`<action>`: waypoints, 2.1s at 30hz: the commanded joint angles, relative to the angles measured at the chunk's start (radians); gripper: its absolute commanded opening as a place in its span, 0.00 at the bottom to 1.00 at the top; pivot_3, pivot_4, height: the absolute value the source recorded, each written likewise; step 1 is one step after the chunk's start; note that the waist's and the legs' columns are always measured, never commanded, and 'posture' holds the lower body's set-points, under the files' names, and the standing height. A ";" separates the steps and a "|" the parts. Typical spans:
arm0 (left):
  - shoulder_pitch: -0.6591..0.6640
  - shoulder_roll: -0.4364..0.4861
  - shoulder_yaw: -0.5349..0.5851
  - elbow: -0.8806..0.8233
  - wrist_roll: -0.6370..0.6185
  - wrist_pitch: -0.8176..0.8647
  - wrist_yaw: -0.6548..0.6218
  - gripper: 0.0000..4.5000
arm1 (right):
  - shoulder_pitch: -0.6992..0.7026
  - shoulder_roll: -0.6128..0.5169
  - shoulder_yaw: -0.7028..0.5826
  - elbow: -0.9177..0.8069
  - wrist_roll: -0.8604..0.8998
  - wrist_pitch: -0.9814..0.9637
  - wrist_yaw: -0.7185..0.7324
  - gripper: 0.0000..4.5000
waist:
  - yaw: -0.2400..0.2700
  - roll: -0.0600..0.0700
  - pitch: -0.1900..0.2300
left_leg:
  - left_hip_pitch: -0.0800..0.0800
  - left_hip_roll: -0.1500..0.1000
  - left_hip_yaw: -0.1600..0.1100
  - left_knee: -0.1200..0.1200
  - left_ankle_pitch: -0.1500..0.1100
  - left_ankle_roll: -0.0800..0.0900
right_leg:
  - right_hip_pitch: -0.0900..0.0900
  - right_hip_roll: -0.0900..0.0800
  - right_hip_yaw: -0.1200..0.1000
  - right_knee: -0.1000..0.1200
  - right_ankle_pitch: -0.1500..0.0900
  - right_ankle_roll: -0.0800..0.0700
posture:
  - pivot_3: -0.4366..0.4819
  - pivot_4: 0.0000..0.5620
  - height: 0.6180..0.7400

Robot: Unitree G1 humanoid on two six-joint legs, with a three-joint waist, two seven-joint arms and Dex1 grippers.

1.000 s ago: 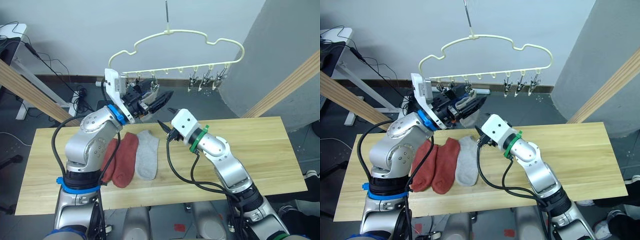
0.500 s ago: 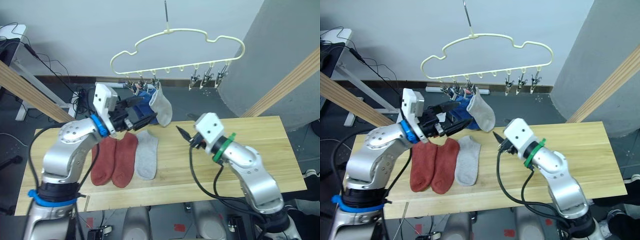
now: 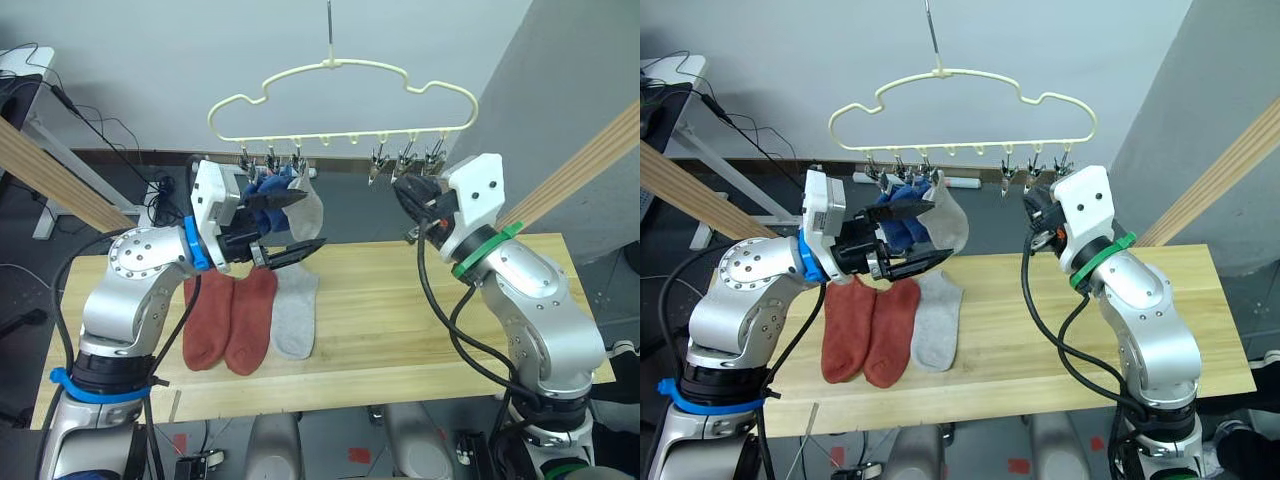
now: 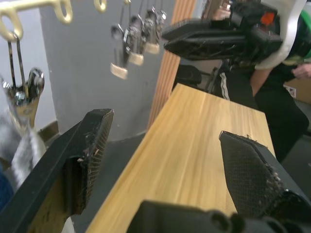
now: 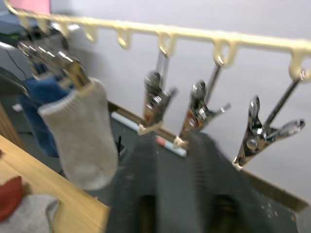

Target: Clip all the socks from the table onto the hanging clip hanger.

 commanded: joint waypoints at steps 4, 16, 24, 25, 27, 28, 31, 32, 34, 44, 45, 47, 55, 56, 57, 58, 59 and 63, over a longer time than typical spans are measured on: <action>-0.019 -0.009 -0.007 -0.018 0.004 0.005 0.008 0.88 | -0.061 0.016 0.021 0.005 0.020 0.008 -0.041 0.12 | -0.001 0.000 0.000 | 0.000 0.000 0.000 0.000 0.000 0.000 | -0.001 0.000 0.000 0.000 0.000 0.000 | 0.38 0.65 1.00; -0.042 -0.033 -0.020 0.000 0.023 -0.006 0.005 0.88 | -0.077 0.033 0.052 0.010 0.019 0.004 -0.085 0.40 | -0.001 0.000 0.000 | -0.001 0.000 0.000 0.000 0.000 0.000 | -0.001 0.000 0.000 0.001 0.000 0.000 | 0.37 0.64 1.00; -0.046 -0.037 -0.022 0.008 0.031 -0.009 0.001 0.88 | -0.112 0.047 0.069 0.047 0.013 -0.011 -0.106 0.40 | -0.001 0.000 0.000 | -0.001 0.000 0.000 0.000 0.000 0.000 | -0.001 0.000 0.000 0.001 0.000 0.000 | 0.37 0.63 1.00; -0.046 -0.037 -0.023 0.009 0.032 -0.010 0.000 0.88 | -0.118 0.049 0.070 0.056 0.013 -0.016 -0.109 0.40 | -0.002 0.000 0.000 | -0.001 0.000 0.000 0.000 0.000 0.000 | -0.001 0.000 0.000 0.001 0.000 0.000 | 0.37 0.63 1.00; -0.041 -0.038 -0.023 0.006 0.034 -0.009 0.001 0.88 | -0.135 0.058 0.075 0.077 0.014 -0.025 -0.116 0.40 | -0.002 0.000 0.000 | -0.001 0.000 0.000 0.000 0.000 0.000 | -0.001 0.000 0.000 0.001 0.000 0.000 | 0.37 0.63 1.00; -0.040 -0.038 -0.024 0.007 0.035 -0.009 0.002 0.88 | -0.141 0.061 0.076 0.085 0.014 -0.029 -0.117 0.40 | -0.002 0.000 0.000 | -0.001 0.000 0.000 0.000 0.000 0.000 | -0.001 0.000 0.000 0.001 0.000 0.000 | 0.37 0.63 1.00; -0.027 -0.039 -0.020 0.006 0.036 0.001 0.013 0.88 | -0.161 0.075 0.083 0.114 0.015 -0.046 -0.122 0.40 | -0.001 0.000 0.000 | -0.001 0.000 0.000 0.000 0.000 0.000 | -0.001 0.000 0.000 0.001 0.000 0.000 | 0.37 0.63 1.00; -0.019 -0.039 -0.020 0.004 0.036 0.002 0.014 0.88 | -0.167 0.081 0.086 0.124 0.016 -0.052 -0.124 0.40 | -0.001 0.000 0.000 | -0.001 0.000 0.000 0.000 0.000 0.000 | -0.001 0.000 0.000 0.001 0.000 0.000 | 0.37 0.63 1.00; -0.008 -0.040 -0.023 -0.002 0.038 -0.001 0.016 0.88 | -0.175 0.089 0.088 0.138 0.016 -0.062 -0.126 0.40 | -0.002 0.000 0.000 | -0.001 0.000 0.000 0.000 0.000 0.000 | -0.001 0.000 0.000 0.001 0.000 0.000 | 0.37 0.63 1.00; 0.020 -0.043 -0.032 -0.007 0.043 -0.008 0.026 0.88 | -0.197 0.136 0.081 0.192 0.022 -0.111 -0.139 0.40 | -0.001 0.000 0.000 | -0.001 0.000 0.000 0.000 0.000 0.000 | -0.001 0.000 0.000 0.001 0.000 -0.001 | 0.38 0.63 1.00; 0.021 -0.043 -0.033 -0.007 0.044 -0.009 0.025 0.88 | -0.199 0.141 0.078 0.195 0.023 -0.114 -0.142 0.40 | -0.001 0.000 0.000 | -0.001 0.000 0.000 0.000 0.000 0.000 | -0.001 0.000 0.000 0.001 0.000 -0.001 | 0.38 0.63 1.00; 0.024 -0.043 -0.033 -0.007 0.044 -0.010 0.025 0.88 | -0.202 0.147 0.076 0.199 0.025 -0.118 -0.146 0.40 | -0.001 0.000 0.000 | -0.001 0.000 0.000 0.000 0.000 0.000 | -0.001 0.000 0.000 0.001 0.000 -0.001 | 0.38 0.63 1.00; 0.035 -0.046 -0.038 -0.006 0.048 -0.015 0.025 0.88 | -0.210 0.179 0.067 0.210 0.032 -0.126 -0.166 0.40 | -0.001 0.000 0.000 | -0.001 0.000 0.000 0.000 0.000 0.000 | -0.001 0.000 0.000 0.001 0.000 -0.001 | 0.38 0.63 1.00; 0.036 -0.047 -0.038 -0.005 0.049 -0.016 0.026 0.88 | -0.209 0.182 0.066 0.211 0.032 -0.128 -0.170 0.40 | -0.001 0.000 0.000 | -0.001 0.000 0.000 0.000 0.000 0.000 | -0.001 0.000 0.000 0.001 0.000 -0.001 | 0.38 0.63 1.00; 0.036 -0.048 -0.038 -0.004 0.050 -0.017 0.026 0.88 | -0.209 0.183 0.066 0.211 0.031 -0.129 -0.173 0.40 | -0.001 0.000 0.000 | -0.001 0.000 0.000 0.000 0.000 0.000 | -0.001 0.000 0.000 0.001 0.000 -0.001 | 0.38 0.63 1.00; 0.038 -0.048 -0.038 -0.004 0.051 -0.018 0.026 0.88 | -0.209 0.184 0.067 0.211 0.031 -0.131 -0.174 0.40 | -0.001 0.000 0.000 | -0.001 0.000 0.000 0.000 0.000 0.000 | -0.001 0.000 -0.001 0.001 0.000 -0.001 | 0.38 0.63 1.00; 0.040 -0.049 -0.039 -0.004 0.052 -0.018 0.026 0.88 | -0.209 0.184 0.068 0.212 0.030 -0.132 -0.174 0.40 | -0.001 0.000 0.000 | -0.001 0.000 0.000 0.000 0.000 0.000 | -0.001 0.000 -0.001 0.001 0.000 -0.001 | 0.38 0.63 1.00; 0.049 -0.050 -0.037 -0.001 0.055 -0.020 0.028 0.88 | -0.207 0.186 0.070 0.214 0.030 -0.136 -0.174 0.40 | -0.001 0.000 0.000 | -0.001 0.000 0.000 0.000 0.000 0.000 | -0.001 0.000 0.000 0.001 0.000 -0.001 | 0.37 0.63 1.00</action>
